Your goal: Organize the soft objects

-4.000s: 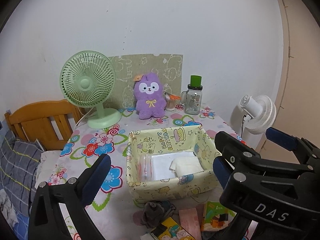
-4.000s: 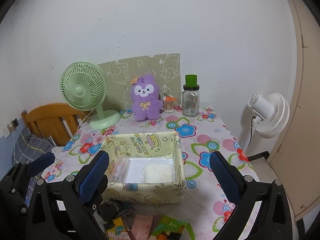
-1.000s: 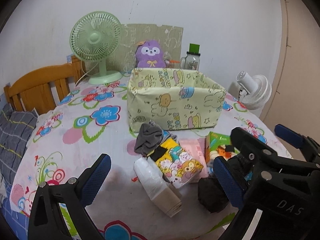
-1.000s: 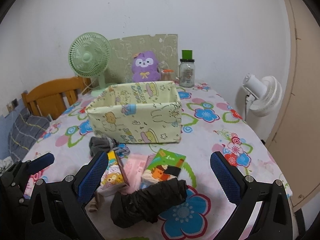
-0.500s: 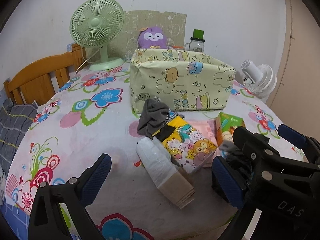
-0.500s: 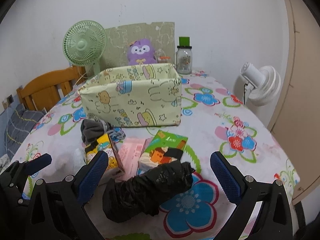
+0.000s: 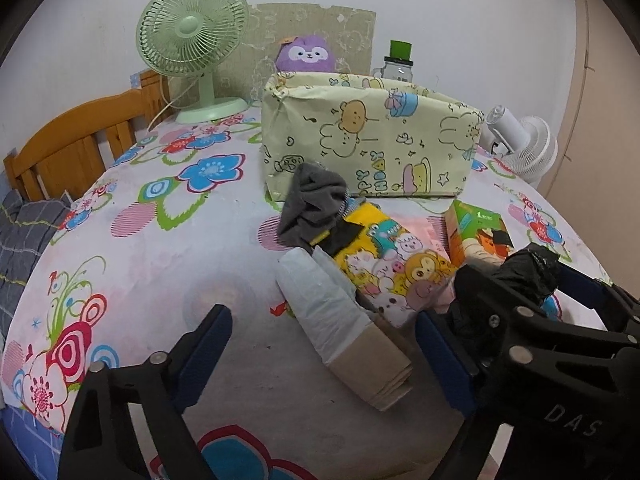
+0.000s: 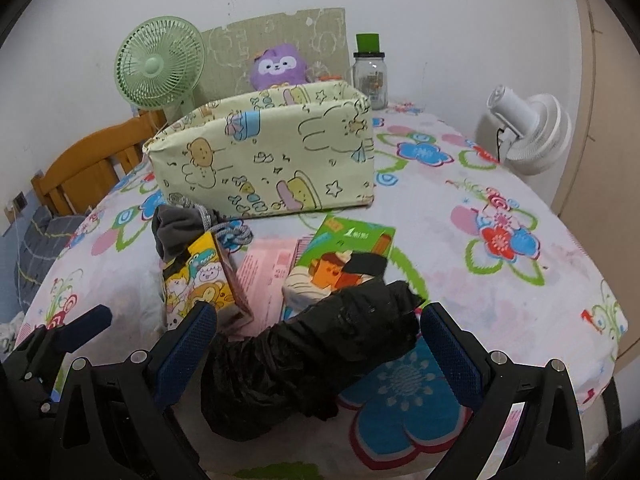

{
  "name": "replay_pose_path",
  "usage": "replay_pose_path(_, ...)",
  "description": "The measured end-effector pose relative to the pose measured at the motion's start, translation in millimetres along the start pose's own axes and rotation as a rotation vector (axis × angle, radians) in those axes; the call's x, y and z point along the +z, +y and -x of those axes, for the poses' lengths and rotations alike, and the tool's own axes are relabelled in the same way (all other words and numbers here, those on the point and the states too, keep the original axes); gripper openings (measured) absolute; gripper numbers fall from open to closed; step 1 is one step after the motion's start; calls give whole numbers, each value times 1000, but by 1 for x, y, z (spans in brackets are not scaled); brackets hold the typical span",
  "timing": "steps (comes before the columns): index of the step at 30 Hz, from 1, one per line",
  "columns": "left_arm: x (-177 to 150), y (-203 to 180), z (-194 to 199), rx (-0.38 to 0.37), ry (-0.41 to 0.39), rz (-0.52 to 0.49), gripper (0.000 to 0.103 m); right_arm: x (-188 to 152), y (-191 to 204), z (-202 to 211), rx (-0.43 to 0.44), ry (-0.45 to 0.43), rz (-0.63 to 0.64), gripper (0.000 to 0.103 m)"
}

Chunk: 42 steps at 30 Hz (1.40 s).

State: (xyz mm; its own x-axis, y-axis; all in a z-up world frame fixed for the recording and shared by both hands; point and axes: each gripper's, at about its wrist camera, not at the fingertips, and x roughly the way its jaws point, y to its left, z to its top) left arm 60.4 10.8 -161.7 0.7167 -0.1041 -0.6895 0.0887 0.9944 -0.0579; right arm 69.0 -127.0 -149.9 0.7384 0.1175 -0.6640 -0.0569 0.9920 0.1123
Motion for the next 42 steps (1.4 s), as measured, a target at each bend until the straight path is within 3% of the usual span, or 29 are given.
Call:
replay_pose_path(10, -3, -3, -5, -3, 13, -22, 77, -4, 10, -10, 26, 45, 9, 94)
replay_pose_path(18, -3, -7, -2, -22, 16, -46, 47, -4, 13, -9, 21, 59, 22, 77)
replay_pose_path(20, -4, -8, -1, -32, 14, -45, 41, -4, 12, -8, 15, 57, 22, 65)
replay_pose_path(26, -4, -8, 2, -30, 9, -38, 29, -4, 8, -6, 16, 59, 2, 60)
replay_pose_path(42, -2, -11, 18, -19, -29, -17, 18, 0, 13, 14, 38, 7, 6, 53)
